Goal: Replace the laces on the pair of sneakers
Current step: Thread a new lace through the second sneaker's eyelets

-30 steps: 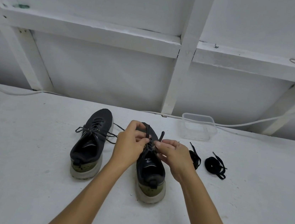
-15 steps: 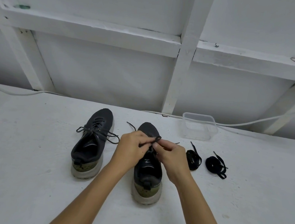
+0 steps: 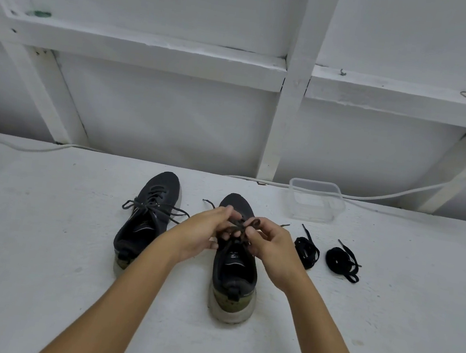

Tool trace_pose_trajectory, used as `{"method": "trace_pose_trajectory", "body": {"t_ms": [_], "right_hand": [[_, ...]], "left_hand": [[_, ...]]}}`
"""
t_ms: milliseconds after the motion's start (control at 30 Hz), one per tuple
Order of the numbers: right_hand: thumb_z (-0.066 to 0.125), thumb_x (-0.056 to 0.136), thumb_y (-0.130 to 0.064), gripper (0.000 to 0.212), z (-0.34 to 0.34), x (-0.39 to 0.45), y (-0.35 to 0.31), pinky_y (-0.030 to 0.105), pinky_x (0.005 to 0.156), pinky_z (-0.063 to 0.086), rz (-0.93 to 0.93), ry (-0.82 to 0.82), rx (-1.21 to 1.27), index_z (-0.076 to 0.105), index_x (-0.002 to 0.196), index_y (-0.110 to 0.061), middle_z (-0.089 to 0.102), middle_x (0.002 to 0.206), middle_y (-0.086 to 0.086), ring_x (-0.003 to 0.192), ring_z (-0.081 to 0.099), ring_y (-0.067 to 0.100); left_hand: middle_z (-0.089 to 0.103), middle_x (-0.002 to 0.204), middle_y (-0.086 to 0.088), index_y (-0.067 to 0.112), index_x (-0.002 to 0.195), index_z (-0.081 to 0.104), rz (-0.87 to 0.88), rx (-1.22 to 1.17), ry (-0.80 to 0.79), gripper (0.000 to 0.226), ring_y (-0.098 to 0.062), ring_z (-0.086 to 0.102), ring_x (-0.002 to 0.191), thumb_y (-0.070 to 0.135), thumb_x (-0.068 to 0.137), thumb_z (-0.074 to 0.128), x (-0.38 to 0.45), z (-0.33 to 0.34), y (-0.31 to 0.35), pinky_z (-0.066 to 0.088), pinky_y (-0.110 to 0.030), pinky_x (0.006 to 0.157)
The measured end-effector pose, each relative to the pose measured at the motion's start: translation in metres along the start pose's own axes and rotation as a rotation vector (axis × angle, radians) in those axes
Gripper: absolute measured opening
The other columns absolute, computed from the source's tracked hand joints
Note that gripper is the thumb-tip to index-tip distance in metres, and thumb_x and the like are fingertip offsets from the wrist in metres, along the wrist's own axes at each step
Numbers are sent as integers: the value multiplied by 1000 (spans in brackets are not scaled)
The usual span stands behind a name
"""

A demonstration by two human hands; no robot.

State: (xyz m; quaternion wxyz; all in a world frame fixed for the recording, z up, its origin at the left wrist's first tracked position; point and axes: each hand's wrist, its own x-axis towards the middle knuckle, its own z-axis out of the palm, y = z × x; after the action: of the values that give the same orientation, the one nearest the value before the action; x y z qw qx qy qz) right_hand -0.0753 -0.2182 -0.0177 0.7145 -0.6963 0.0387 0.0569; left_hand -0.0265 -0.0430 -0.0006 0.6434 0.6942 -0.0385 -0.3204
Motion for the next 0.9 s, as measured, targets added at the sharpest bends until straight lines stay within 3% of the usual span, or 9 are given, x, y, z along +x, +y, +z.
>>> {"method": "trace_pose_trajectory", "body": {"t_ms": [133, 233, 300, 367, 433, 500, 633, 800, 900], "right_hand": [[62, 98, -6, 15, -3, 1, 2, 27, 71, 54, -31, 16, -46, 75, 95, -14, 73, 88, 13, 77, 64, 15], [64, 96, -3, 14, -4, 2, 3, 22, 71, 55, -25, 36, 2, 75, 98, -12, 74, 89, 4, 78, 69, 12], [65, 96, -2, 19, -3, 1, 3, 21, 70, 55, -44, 40, 12, 76, 95, -17, 74, 89, 1, 78, 70, 11], [66, 95, -2, 25, -2, -1, 2, 20, 68, 54, -77, 48, -9, 76, 90, -24, 74, 90, 2, 77, 69, 10], [66, 95, -3, 29, -1, -2, 2, 18, 67, 52, -103, 60, -52, 76, 89, -29, 75, 88, 0, 76, 68, 7], [66, 95, -5, 31, -2, -3, 3, 20, 69, 53, -117, 62, -87, 75, 88, -33, 76, 89, -2, 78, 69, 7], [68, 95, -13, 24, -4, -2, 4, 25, 74, 58, -123, 66, -122, 74, 91, -36, 76, 95, -5, 88, 71, 9], [70, 93, -20, 18, -4, -3, 8, 12, 80, 50, -159, 85, -202, 75, 88, -36, 73, 96, -13, 92, 65, 2], [70, 94, -20, 14, -12, -7, 16, 18, 80, 47, -52, 156, -113, 75, 83, -28, 73, 93, -11, 89, 65, 1]], "left_hand": [[73, 90, 14, 23, 108, 66, 57, 153, -38, 15, 3, 65, 82, 23, 93, 69, 0, 0, -2, 46, -18, 71], [71, 87, 11, 28, 97, 67, 241, 497, 204, 16, -2, 66, 81, 19, 86, 75, 2, 6, -4, 48, -16, 73], [67, 83, 11, 29, 94, 62, 380, 788, 349, 13, -5, 60, 75, 20, 86, 67, 2, 16, -4, 50, -25, 71], [65, 86, 6, 28, 96, 53, 438, 895, 400, 13, -14, 58, 76, 16, 91, 58, 2, 25, -7, 51, -33, 71], [67, 91, 6, 28, 97, 53, 420, 797, 383, 16, -13, 61, 81, 12, 94, 56, 2, 27, -9, 52, -27, 72], [71, 92, 9, 26, 95, 62, 347, 572, 343, 17, -6, 66, 85, 9, 92, 62, 1, 23, -8, 50, -15, 73], [76, 91, 14, 25, 95, 74, 183, 133, 195, 15, 7, 67, 85, 11, 92, 69, -4, 7, 2, 47, -5, 66], [74, 95, 12, 23, 99, 76, 117, 98, 304, 13, 16, 64, 76, 15, 90, 73, -2, -5, 3, 44, -4, 61], [74, 87, 10, 25, 96, 76, 132, 245, 420, 16, 11, 64, 73, 12, 89, 71, -3, -17, 1, 39, 1, 58]]}}
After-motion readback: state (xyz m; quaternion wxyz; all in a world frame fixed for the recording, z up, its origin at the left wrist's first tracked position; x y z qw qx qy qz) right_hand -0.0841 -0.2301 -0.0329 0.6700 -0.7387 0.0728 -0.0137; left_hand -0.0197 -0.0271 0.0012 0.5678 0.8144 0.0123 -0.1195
